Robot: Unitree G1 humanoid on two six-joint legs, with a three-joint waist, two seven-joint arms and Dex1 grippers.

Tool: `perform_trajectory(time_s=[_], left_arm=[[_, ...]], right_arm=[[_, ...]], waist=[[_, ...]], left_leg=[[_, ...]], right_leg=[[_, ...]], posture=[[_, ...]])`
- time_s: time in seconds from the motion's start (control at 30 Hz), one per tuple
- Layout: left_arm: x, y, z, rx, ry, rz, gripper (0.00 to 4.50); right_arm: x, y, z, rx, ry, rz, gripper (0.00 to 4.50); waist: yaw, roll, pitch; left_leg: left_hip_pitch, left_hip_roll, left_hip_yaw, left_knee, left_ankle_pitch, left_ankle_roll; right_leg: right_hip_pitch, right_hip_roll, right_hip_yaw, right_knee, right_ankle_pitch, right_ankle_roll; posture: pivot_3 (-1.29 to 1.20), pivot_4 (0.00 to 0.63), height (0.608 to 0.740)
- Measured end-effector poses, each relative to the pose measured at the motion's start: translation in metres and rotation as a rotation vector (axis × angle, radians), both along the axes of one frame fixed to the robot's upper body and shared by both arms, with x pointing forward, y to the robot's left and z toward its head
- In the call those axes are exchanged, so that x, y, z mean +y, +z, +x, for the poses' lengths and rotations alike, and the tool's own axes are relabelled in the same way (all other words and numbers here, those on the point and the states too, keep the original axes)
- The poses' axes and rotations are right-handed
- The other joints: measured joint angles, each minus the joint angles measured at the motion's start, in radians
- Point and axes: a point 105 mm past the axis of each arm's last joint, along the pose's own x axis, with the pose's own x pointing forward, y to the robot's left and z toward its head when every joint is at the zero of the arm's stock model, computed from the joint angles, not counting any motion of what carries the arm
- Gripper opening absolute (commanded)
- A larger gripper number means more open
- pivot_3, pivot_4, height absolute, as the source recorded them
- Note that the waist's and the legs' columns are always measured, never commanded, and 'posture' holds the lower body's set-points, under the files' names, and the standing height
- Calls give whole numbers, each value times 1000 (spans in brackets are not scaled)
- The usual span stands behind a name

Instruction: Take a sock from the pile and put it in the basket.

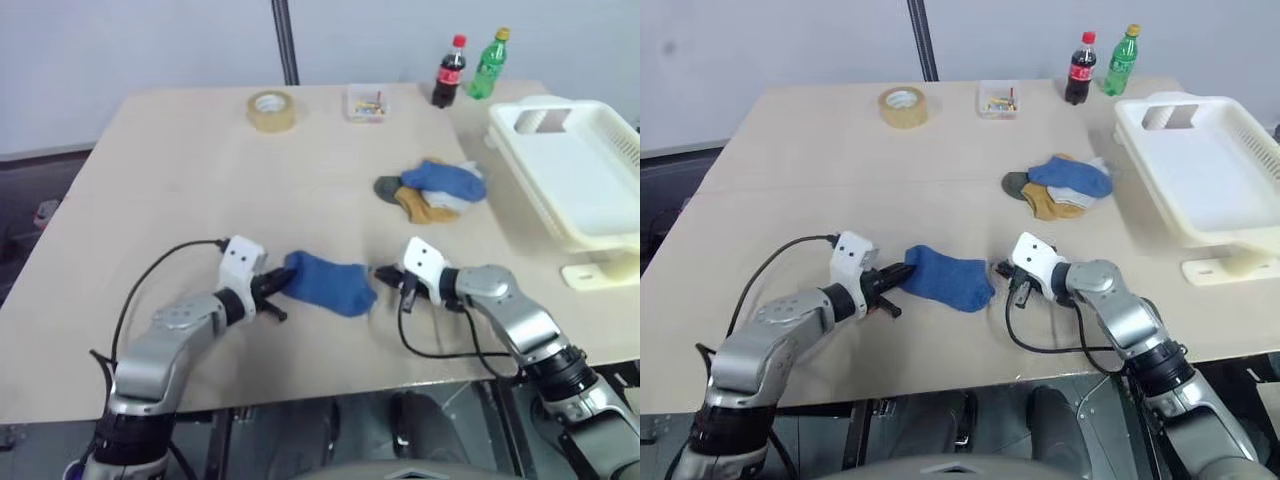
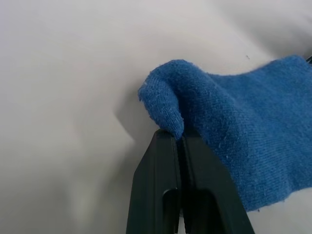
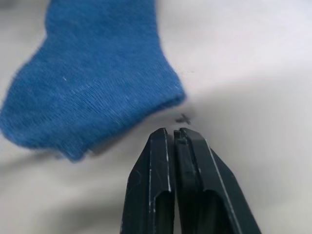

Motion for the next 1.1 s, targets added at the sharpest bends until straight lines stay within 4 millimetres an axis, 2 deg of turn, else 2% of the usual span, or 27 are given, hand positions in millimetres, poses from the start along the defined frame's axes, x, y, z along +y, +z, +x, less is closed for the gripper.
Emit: perform_trajectory(time_s=[0.1,0.13,0.17,0.2,0.23,0.3,0.33,0.4,0.5,0.7,0.8,0.9,0.93,1.1], left_arm=[[-6,-1,-9,17,51,-21,0],[-8,-1,-10,17,61,-24,0],[-10,0,-13,19,76,-34,0],[-12,0,-16,21,88,-39,0],[-12,0,-17,22,92,-39,0],[-11,2,-19,24,105,-50,0],[-11,2,-19,23,106,-54,0],[-10,3,-19,20,109,-53,0],[-5,7,-18,2,98,-27,0],[-1,13,-13,-26,68,2,0],[0,10,-11,-16,62,8,0],[-4,8,-12,-9,48,7,0],[-5,7,-13,-7,48,5,0],[-5,3,-14,2,69,-1,0]], right_arm=[[-9,5,9,-13,30,-50,185],[-10,7,8,-1,39,-49,403],[-11,8,6,47,43,-29,690],[-11,13,3,101,37,8,1164],[-11,16,2,113,38,20,1313],[-9,27,-5,156,40,72,2403],[-5,36,-12,174,41,108,2705],[-2,40,-21,218,38,145,2705],[4,36,-40,317,34,177,2705],[6,10,-45,375,-64,139,2705],[12,2,-46,394,-87,147,1867],[16,0,-47,400,-88,153,577],[18,0,-48,403,-86,158,14],[18,-1,-48,404,-78,148,14]], waist=[[2,0,0],[2,0,0],[2,0,0],[2,0,0],[2,0,0],[3,0,0],[4,0,0],[5,0,0],[6,0,0],[5,0,0],[4,0,0],[3,0,0],[3,0,0],[3,0,0]], left_leg=[[0,0,-1,0,0,0],[0,0,-1,0,0,0],[0,0,-2,0,0,0],[0,1,-2,0,0,0],[0,1,-2,0,0,0],[-1,1,-2,0,0,0],[-1,1,-3,0,0,0],[-1,1,-3,0,0,0],[-1,1,-3,0,0,0],[-1,1,-3,0,0,0],[-1,1,-3,-1,0,0],[-1,1,-3,-1,0,0],[-1,1,-3,-1,0,0],[-1,1,-3,-1,0,0]], right_leg=[[1,0,-1,0,0,0],[1,0,-2,0,0,0],[1,0,-1,0,0,0],[1,0,-1,-1,0,0],[1,0,-1,-1,0,0],[1,0,-2,-1,0,0],[1,-1,-2,-1,0,0],[1,-1,-2,-2,-1,-2],[1,-1,-3,-2,-2,-4],[1,-1,-3,-3,-3,-4],[1,-1,-3,-3,-2,-4],[1,-1,-3,-3,-2,-4],[1,-1,-3,-3,-3,-4],[1,-1,-3,-4,-3,-4]], posture=[[0,150,740],[0,150,740],[0,150,740],[0,150,740],[0,150,740],[0,150,740],[0,150,740],[0,150,740],[0,150,740],[0,150,740],[0,150,740],[0,150,740],[0,150,740],[0,150,740]])
